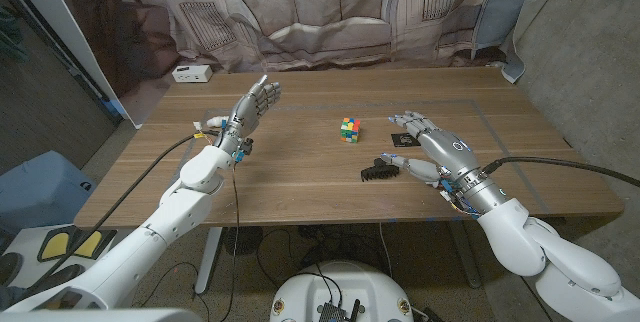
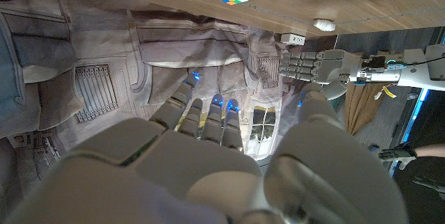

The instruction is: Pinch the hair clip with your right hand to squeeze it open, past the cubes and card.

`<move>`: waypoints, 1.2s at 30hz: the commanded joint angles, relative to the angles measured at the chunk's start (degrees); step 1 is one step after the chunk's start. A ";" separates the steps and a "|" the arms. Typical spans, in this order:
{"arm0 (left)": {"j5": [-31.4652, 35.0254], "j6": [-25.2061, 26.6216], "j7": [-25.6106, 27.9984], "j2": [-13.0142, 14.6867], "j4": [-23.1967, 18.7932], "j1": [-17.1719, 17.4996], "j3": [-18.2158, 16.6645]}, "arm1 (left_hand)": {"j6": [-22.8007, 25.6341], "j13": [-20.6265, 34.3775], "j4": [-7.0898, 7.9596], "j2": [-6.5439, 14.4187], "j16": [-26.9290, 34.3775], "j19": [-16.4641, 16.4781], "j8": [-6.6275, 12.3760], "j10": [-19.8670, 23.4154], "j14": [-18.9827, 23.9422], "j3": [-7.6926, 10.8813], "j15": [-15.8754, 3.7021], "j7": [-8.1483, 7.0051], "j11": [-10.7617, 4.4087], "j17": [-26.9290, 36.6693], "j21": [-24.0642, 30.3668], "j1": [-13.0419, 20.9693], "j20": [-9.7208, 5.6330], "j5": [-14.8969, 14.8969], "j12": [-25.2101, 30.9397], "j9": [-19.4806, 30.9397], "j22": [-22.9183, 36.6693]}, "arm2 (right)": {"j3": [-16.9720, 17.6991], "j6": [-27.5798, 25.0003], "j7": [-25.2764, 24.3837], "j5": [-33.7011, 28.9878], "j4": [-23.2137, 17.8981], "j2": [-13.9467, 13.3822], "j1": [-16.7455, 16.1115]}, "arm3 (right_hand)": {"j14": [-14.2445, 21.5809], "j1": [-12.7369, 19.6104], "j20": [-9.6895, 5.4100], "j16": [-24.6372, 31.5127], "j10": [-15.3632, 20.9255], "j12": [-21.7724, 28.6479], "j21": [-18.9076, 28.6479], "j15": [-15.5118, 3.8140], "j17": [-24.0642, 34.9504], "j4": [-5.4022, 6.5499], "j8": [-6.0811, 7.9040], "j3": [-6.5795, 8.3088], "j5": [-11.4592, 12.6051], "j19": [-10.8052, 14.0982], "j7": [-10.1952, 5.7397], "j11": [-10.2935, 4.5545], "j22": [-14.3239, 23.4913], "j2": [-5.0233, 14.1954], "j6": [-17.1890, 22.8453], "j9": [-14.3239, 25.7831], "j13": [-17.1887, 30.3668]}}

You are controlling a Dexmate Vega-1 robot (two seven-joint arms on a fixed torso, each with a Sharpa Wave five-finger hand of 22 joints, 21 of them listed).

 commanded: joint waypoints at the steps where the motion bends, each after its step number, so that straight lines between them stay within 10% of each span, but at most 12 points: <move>1: -0.27 -0.48 -1.27 -0.32 1.01 -0.74 0.51 | 0.45 0.12 -0.26 0.58 -0.05 0.39 -0.15 0.46 0.42 0.02 0.06 0.04 -0.01 0.12 -0.04 0.21 0.06 -0.08 -0.07 0.11 0.27 | -1.12 -4.81 4.58 -1.39 -3.10 -2.42 1.41 | -0.64 0.86 0.60 -0.30 -0.12 -0.21 -0.07 0.15 0.08 -0.49 0.20 0.38 0.25 -0.39 -0.68 -0.73 0.12 -0.31 0.12 0.31 0.27; 36: -0.21 -0.29 -2.25 -1.44 2.98 -2.35 1.77 | 0.77 0.12 -0.50 0.71 -0.18 0.29 -0.25 0.53 0.45 0.00 0.08 0.03 0.02 0.13 -0.24 0.13 0.06 -0.13 -0.24 0.13 0.28 | -5.55 -17.62 24.41 0.22 -8.89 -11.02 10.80 | 0.07 4.94 2.64 0.07 0.96 -0.24 0.22 0.12 -0.06 -1.03 0.32 1.56 0.55 -1.10 -2.22 -2.90 0.19 -1.97 0.32 0.36 0.27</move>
